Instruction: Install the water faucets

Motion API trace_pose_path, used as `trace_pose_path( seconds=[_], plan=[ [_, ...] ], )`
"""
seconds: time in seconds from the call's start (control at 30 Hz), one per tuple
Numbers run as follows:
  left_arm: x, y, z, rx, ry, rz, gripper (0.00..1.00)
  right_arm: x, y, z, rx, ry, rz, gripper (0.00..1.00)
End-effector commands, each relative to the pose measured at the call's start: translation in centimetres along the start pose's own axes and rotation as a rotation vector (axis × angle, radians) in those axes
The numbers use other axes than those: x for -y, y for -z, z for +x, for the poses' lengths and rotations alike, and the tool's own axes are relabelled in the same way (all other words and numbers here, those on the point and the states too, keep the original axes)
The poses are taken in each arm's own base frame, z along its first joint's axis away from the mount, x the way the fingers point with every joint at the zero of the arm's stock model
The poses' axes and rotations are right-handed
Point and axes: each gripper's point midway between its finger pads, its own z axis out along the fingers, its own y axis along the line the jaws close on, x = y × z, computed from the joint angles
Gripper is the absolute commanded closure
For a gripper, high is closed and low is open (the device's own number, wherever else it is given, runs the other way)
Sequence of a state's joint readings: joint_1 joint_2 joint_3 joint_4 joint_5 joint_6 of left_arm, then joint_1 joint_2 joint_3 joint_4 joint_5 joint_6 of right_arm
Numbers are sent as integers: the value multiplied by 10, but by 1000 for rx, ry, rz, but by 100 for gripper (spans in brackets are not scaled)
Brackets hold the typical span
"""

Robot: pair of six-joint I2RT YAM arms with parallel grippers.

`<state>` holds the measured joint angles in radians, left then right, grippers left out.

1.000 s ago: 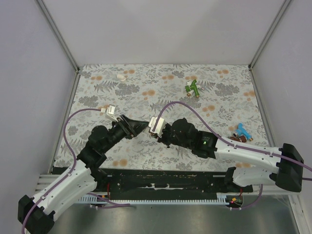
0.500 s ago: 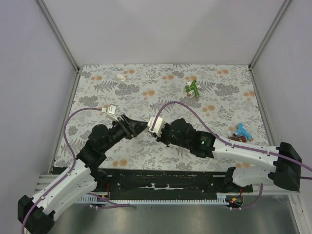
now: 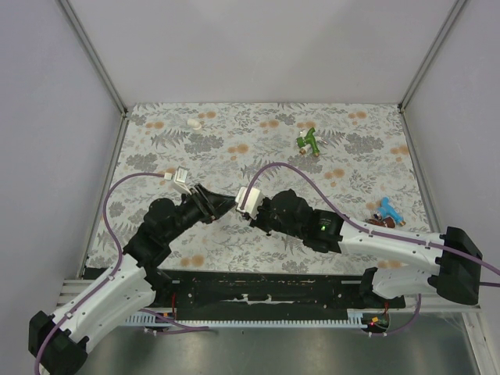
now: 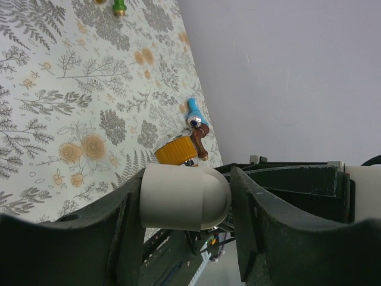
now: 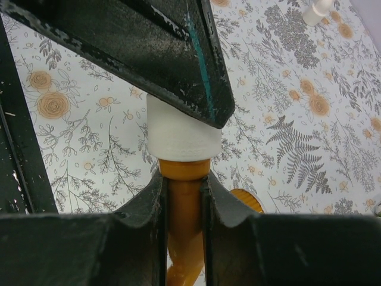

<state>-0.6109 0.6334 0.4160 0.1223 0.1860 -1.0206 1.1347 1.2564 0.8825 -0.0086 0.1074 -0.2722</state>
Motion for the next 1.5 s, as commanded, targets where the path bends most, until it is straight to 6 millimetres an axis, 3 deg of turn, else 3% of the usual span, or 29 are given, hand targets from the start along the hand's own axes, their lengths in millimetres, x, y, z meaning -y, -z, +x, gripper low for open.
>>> trace_pose_path(
  seconds=[0.0, 0.3, 0.6, 0.77, 0.9, 0.97, 1.1, 1.17, 1.27, 1.47],
  plan=[
    [22, 1, -8, 5, -60, 68, 52, 9, 0, -37, 96, -9, 17, 100],
    [25, 2, -4, -1, -106, 123, 98, -6, 4, -44, 120, -67, -105, 100],
    [53, 14, 0, -16, -283, 290, 98, -14, 30, -55, 156, -365, -478, 100],
    [69, 22, 5, -28, -381, 396, 98, -22, 34, -58, 110, -549, -663, 100],
    [66, 23, 1, 5, -380, 385, 98, -17, 30, -57, 103, -617, -681, 84],
    [61, 22, -2, 27, -349, 352, 98, -10, 31, -57, 114, -610, -638, 65],
    [30, 15, -13, 82, -208, 173, 98, 10, 37, -57, 168, -531, -484, 31],
    [22, 15, -19, 129, -130, 130, 98, 22, 44, -62, 237, -470, -399, 2],
    [14, 18, -30, 187, -47, 71, 98, 32, 51, -62, 322, -406, -309, 2],
    [17, 18, -37, 212, 44, 55, 98, 39, 58, -54, 484, -355, -205, 2]
  ],
)
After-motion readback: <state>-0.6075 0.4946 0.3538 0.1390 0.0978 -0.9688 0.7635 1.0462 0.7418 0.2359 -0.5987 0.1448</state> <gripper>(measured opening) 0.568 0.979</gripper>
